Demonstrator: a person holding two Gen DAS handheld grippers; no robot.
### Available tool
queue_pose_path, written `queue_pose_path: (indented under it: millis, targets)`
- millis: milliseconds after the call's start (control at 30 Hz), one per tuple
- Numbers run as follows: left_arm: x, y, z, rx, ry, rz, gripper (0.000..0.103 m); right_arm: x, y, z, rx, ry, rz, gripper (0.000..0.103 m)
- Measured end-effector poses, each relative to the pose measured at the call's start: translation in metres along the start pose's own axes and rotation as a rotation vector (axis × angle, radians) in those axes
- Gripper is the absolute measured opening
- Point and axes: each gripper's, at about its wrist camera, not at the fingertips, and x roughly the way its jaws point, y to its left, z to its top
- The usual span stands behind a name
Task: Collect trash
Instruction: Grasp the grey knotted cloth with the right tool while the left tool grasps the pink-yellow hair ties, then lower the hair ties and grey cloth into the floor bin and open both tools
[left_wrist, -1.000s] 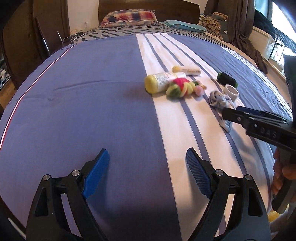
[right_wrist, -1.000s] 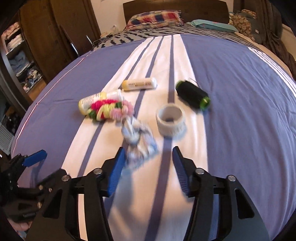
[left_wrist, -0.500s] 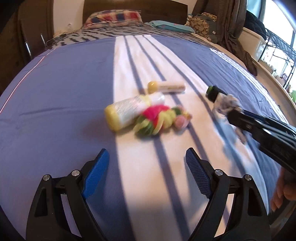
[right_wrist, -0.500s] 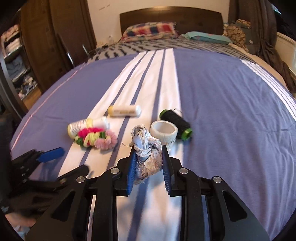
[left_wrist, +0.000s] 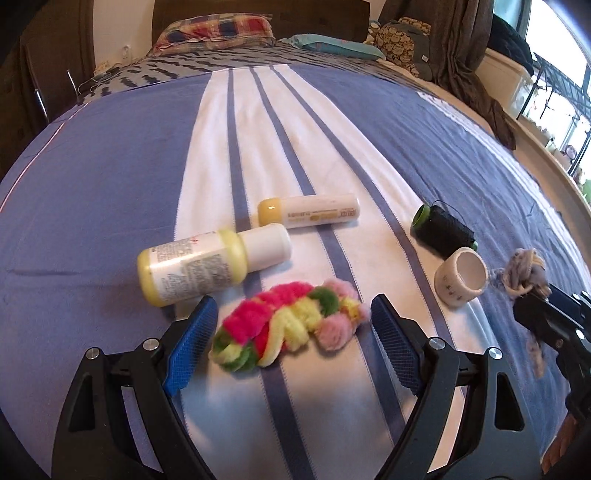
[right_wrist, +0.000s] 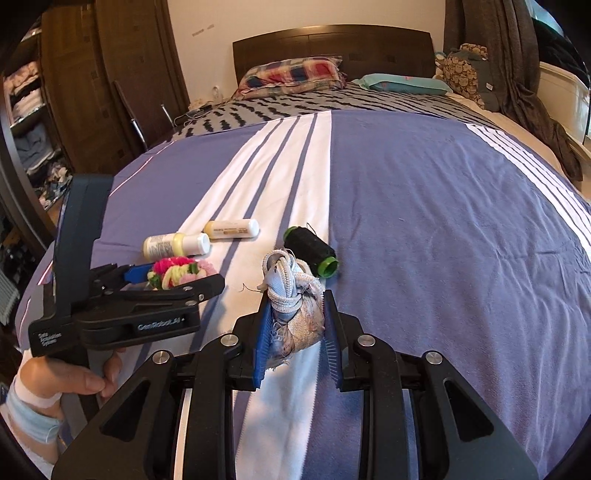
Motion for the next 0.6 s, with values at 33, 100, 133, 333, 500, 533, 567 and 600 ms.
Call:
queue_pose_path:
  millis: [33,100,133,333,500,533,567,600]
  targets:
    - [0.0,-0.002,0.0,0.008,0.0,0.014,0.065,-0.001,-0.001,-0.001,0.001,0.0,-0.001,0.027]
    - [-0.002,-0.003,0.0,0.012,0.0,0.019,0.064,-0.004,-0.003,-0.004,0.007,0.0,0.002,0.027]
    - [-0.004,-0.004,-0.002,0.016,0.003,0.02,0.063,-0.007,-0.003,-0.006,0.009,-0.002,0.002,0.027]
    - [-0.026,-0.007,-0.026,0.029,0.004,0.032,0.062,-0.027,-0.001,-0.02,0.006,-0.007,0.005,0.027]
    - [-0.057,-0.016,-0.062,0.052,-0.003,0.027,0.062,-0.053,0.005,-0.039,0.002,-0.013,0.007,0.027]
    - [-0.066,-0.018,-0.071,0.055,-0.009,0.021,0.062,-0.058,0.007,-0.044,-0.002,-0.013,0.008,0.027]
    - [-0.075,-0.02,-0.079,0.054,-0.018,0.016,0.062,-0.064,0.009,-0.049,-0.007,-0.012,0.009,0.027]
    - [-0.083,-0.021,-0.086,0.053,-0.026,0.012,0.062,-0.069,0.011,-0.056,-0.01,-0.01,0.011,0.027]
